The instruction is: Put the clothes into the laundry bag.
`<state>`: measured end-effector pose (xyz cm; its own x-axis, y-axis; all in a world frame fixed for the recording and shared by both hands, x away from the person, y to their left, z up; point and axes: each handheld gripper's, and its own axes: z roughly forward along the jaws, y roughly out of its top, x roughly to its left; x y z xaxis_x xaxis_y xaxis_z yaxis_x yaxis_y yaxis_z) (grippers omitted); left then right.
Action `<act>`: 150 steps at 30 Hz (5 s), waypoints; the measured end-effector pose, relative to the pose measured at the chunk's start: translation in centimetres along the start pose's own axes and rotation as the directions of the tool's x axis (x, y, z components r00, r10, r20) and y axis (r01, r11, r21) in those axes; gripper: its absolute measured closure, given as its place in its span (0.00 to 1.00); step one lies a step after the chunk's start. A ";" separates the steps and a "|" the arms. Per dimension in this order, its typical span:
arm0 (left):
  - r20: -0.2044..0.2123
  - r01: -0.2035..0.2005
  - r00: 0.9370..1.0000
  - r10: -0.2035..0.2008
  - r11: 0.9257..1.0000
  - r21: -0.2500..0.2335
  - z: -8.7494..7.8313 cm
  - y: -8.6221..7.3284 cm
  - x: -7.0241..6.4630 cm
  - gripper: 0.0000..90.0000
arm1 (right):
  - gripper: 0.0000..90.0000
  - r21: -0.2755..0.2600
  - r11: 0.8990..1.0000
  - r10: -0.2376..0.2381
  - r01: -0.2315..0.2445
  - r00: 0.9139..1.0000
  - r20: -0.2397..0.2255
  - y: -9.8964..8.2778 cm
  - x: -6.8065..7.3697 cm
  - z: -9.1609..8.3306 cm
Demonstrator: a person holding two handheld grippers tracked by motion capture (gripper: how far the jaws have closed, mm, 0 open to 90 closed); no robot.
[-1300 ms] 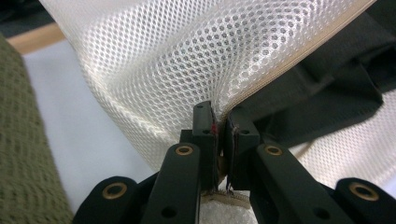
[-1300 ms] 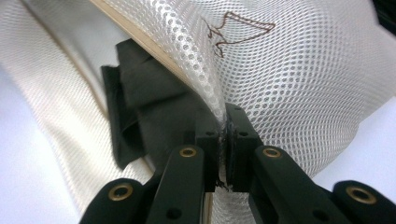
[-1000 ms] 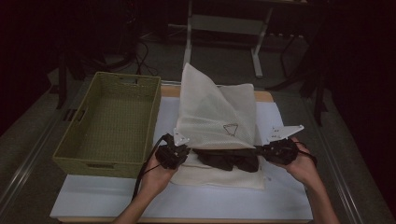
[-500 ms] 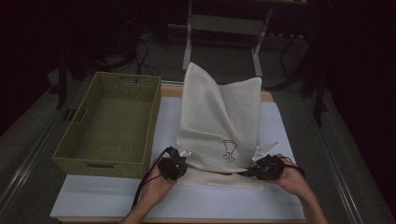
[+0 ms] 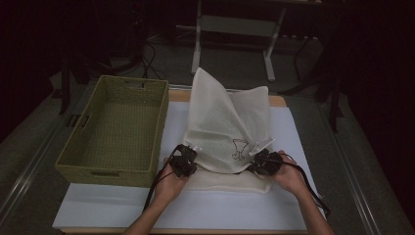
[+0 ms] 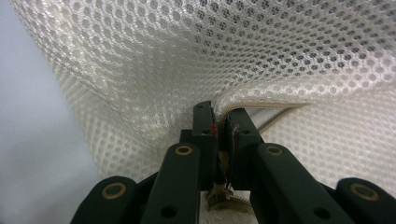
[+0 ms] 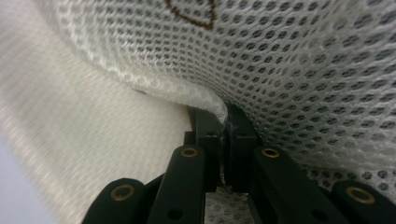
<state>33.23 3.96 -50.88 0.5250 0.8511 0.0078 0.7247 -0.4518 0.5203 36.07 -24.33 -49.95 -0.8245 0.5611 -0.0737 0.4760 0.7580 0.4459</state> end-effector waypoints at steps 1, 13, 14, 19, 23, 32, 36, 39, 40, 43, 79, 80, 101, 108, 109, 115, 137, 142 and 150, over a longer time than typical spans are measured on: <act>0.001 0.006 1.000 -0.006 1.000 0.003 0.1 0.2 0.1 0.94 | 0.96 -0.002 1.000 0.011 -0.011 1.000 0.009 0.2 -0.3 0.2; 0.001 0.084 0.996 -0.084 0.996 -0.031 1.8 1.7 1.4 0.93 | 0.96 -0.026 0.995 0.093 -0.091 0.992 0.085 1.6 -3.1 1.6; -0.002 0.092 0.996 -0.092 0.995 -0.036 1.9 1.8 1.5 0.93 | 0.96 -0.031 0.995 0.102 -0.100 0.991 0.091 1.7 -3.3 1.7; -0.011 0.133 0.991 -0.133 0.990 -0.056 2.5 2.5 1.9 0.93 | 0.96 -0.046 0.990 0.140 -0.136 0.984 0.106 2.2 -4.1 2.1; -0.016 0.144 0.989 -0.145 0.988 -0.061 2.7 2.8 2.1 0.93 | 0.96 -0.045 0.988 0.150 -0.146 0.981 0.124 2.6 -4.4 2.3; -0.023 0.190 0.981 -0.192 0.978 -0.085 3.5 3.7 2.7 0.93 | 0.96 -0.056 0.982 0.185 -0.179 0.970 0.156 3.3 -5.2 2.8; -0.025 0.211 0.976 -0.214 0.973 -0.096 3.7 4.0 2.9 0.93 | 0.96 -0.063 0.977 0.211 -0.203 0.962 0.172 3.5 -5.4 3.0; -0.030 0.214 0.976 -0.217 0.972 -0.097 3.8 4.0 2.9 0.92 | 0.96 -0.071 0.975 0.219 -0.210 0.960 0.176 3.6 -5.5 3.2; -0.033 0.211 0.976 -0.215 0.972 -0.099 3.8 4.0 2.9 0.92 | 0.96 -0.073 0.975 0.221 -0.211 0.959 0.177 3.6 -5.6 3.2; -0.042 0.201 0.978 -0.206 0.975 -0.099 3.7 3.9 2.7 0.92 | 0.94 -0.076 0.976 0.214 -0.203 0.961 0.178 3.5 -5.5 3.2; -0.063 0.063 0.995 -0.074 0.985 -0.160 -4.4 -5.0 -1.3 0.95 | 0.97 -0.338 0.939 0.032 -0.066 0.994 -0.105 -3.1 -1.5 -4.7; -0.066 0.059 0.995 -0.069 0.987 -0.148 -4.3 -5.4 -1.4 0.95 | 0.97 -0.327 0.943 0.029 -0.066 0.993 -0.116 -3.2 -1.3 -4.5; 0.018 0.011 1.000 -0.006 0.956 -0.294 -6.5 -3.5 -2.4 0.63 | 0.67 -0.213 0.975 0.047 -0.070 0.993 -0.110 -2.6 0.5 0.1; 0.021 0.030 0.999 -0.026 0.969 -0.244 -2.8 -1.8 -2.0 0.69 | 0.49 -0.329 0.932 0.093 -0.150 0.979 -0.183 -2.9 -0.2 -1.6; 0.015 0.035 0.999 -0.033 0.973 -0.228 -2.3 -1.8 -1.8 0.73 | 0.50 -0.415 0.884 0.135 -0.215 0.968 -0.214 -3.5 -0.9 -3.0; -0.105 0.070 0.991 -0.085 0.988 -0.134 0.1 -2.6 -0.2 0.79 | 0.56 -0.393 0.889 0.205 -0.234 0.972 -0.115 -4.5 -1.0 -2.5; 0.000 0.113 0.993 -0.117 0.961 -0.253 -1.7 -2.8 0.4 0.66 | 0.51 -0.397 0.892 0.225 -0.218 0.974 -0.030 -5.4 -1.2 -3.1; 0.031 0.125 0.992 -0.121 0.946 -0.298 -2.9 -3.0 0.3 0.65 | 0.49 -0.439 0.858 0.279 -0.266 0.960 -0.036 -5.9 -1.7 -4.4; 0.075 0.114 0.993 -0.093 0.930 -0.349 -4.6 -3.7 0.1 0.64 | 0.48 -0.455 0.836 0.339 -0.306 0.941 -0.010 -6.5 -2.2 -4.8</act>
<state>28.55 6.95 -48.88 0.4870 0.8671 -0.1046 0.5781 -0.2303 0.7828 33.36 -32.12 -48.46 -0.6171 0.7816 0.0908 0.5115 0.3107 0.8012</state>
